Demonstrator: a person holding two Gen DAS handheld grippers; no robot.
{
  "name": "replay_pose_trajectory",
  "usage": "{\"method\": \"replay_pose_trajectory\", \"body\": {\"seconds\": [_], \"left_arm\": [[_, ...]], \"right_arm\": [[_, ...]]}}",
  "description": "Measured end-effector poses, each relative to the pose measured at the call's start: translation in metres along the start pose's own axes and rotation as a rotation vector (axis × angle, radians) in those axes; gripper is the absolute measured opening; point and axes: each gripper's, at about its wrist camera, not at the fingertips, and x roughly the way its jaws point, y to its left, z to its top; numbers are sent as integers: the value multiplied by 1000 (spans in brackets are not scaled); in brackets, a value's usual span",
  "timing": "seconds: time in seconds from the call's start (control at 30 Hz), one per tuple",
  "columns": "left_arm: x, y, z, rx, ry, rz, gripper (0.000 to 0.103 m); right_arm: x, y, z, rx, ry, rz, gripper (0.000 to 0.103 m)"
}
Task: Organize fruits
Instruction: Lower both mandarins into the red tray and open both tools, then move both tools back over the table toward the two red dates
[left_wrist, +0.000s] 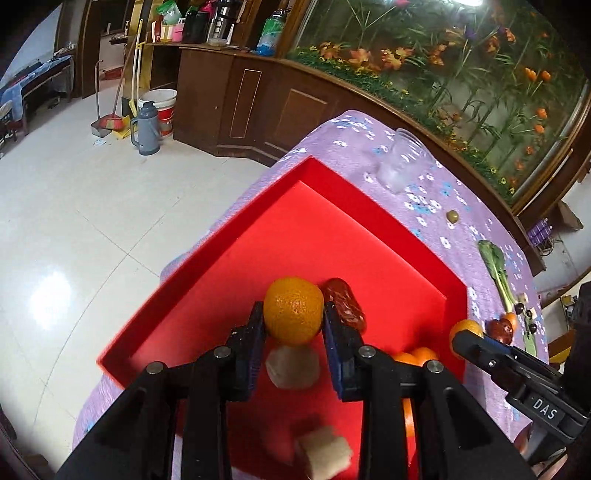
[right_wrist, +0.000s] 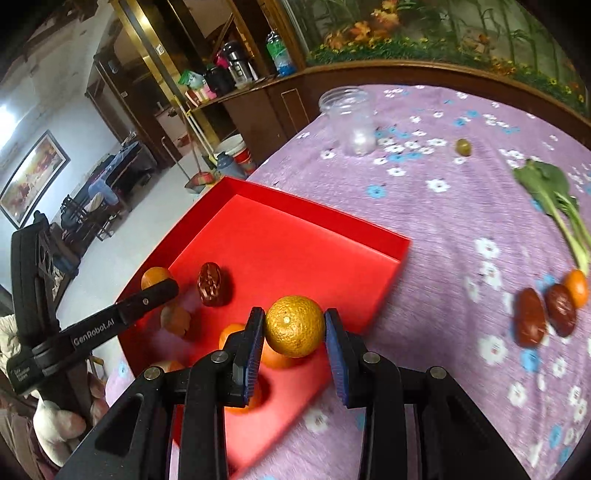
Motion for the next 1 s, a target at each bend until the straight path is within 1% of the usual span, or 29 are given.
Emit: {"method": "replay_pose_trajectory", "body": {"seconds": [0.2,0.37,0.47,0.53,0.67,0.73,0.8,0.9,0.97,1.0], "left_arm": [[11,5,6,-2,15,3,29],[16,6,8,-18,20,7,29],[12,6,9,-31,2,-5,37],[7,6,10,-33,-15,-9,45],[-6,5,12,-55,-46,-35,54],[-12,5,11,-68,-57,-42,59],[-20,6,9,-85,-69,-58,61],[-29,4,6,-101,-82,-66,65],[-36,2,2,-108,-93,-69,71],[-39,1,0,-112,-95,-65,75]], "right_arm": [[27,3,6,2,34,2,36],[38,2,9,3,48,3,36],[41,3,10,1,50,4,37],[43,4,10,-5,49,0,38],[45,5,10,0,51,10,38],[42,5,9,0,42,8,43],[37,5,10,4,32,14,47],[28,2,10,9,16,19,48],[20,-2,7,21,6,22,48],[16,-4,6,29,1,24,48]]}}
